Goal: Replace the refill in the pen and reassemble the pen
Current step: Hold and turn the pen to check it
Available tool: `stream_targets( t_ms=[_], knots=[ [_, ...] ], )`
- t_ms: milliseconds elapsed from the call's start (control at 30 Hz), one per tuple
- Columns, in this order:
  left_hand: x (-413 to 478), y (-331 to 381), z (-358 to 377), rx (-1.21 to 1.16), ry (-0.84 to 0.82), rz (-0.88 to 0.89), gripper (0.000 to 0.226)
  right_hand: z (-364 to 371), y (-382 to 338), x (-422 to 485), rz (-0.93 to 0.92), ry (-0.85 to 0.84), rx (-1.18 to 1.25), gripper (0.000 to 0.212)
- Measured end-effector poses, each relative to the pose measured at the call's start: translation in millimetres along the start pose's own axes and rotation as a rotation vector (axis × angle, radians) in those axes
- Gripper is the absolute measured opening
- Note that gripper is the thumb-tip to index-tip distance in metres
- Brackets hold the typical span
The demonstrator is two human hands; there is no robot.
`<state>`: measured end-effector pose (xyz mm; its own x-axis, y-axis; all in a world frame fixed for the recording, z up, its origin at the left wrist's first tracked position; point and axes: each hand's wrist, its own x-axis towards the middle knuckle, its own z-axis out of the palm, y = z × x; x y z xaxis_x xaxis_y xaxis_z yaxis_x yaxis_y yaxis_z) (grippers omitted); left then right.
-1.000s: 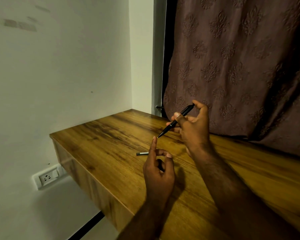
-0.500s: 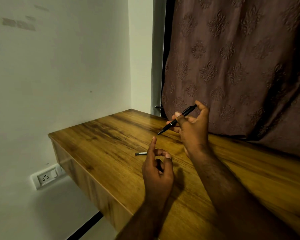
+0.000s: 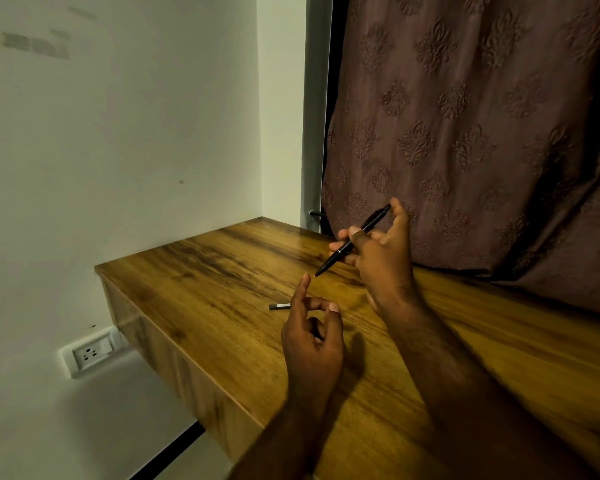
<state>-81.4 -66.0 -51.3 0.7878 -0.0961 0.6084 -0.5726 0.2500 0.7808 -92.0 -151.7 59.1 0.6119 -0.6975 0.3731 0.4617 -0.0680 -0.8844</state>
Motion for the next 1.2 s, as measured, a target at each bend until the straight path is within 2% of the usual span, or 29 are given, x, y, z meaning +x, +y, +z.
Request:
stream_targets(
  t_ms=[133, 267, 367, 433, 567, 700, 967, 1200],
  knots=[
    [2, 2, 0, -0.022, 0.009, -0.083, 0.034, 4, 0, 0, 0.142, -0.083, 0.192, 0.035],
    [3, 0, -1, -0.019, 0.031, -0.070, 0.018, 5, 2, -6, 0.264, -0.090, 0.369, 0.023],
    [4, -2, 0, -0.018, 0.048, -0.089, 0.018, 1, 1, -6, 0.348, -0.113, 0.460, 0.048],
    [4, -3, 0, -0.017, 0.026, -0.095, 0.016, -3, 2, -5, 0.363, -0.115, 0.493, 0.057],
    [4, -4, 1, -0.021, -0.007, -0.053, 0.007, -6, -4, -4, 0.302, 0.000, 0.546, 0.055],
    [3, -7, 0, -0.027, -0.004, -0.049, 0.009, -15, -14, 1, 0.252, 0.103, 0.680, 0.054],
    [0, -4, 0, -0.058, -0.015, -0.066, 0.014, -21, -26, 4, 0.238, 0.054, 0.719, 0.053],
    [2, -1, 2, -0.139, 0.073, -0.129, 0.016, -19, -30, 2, 0.238, 0.019, 0.743, 0.053]
  ],
)
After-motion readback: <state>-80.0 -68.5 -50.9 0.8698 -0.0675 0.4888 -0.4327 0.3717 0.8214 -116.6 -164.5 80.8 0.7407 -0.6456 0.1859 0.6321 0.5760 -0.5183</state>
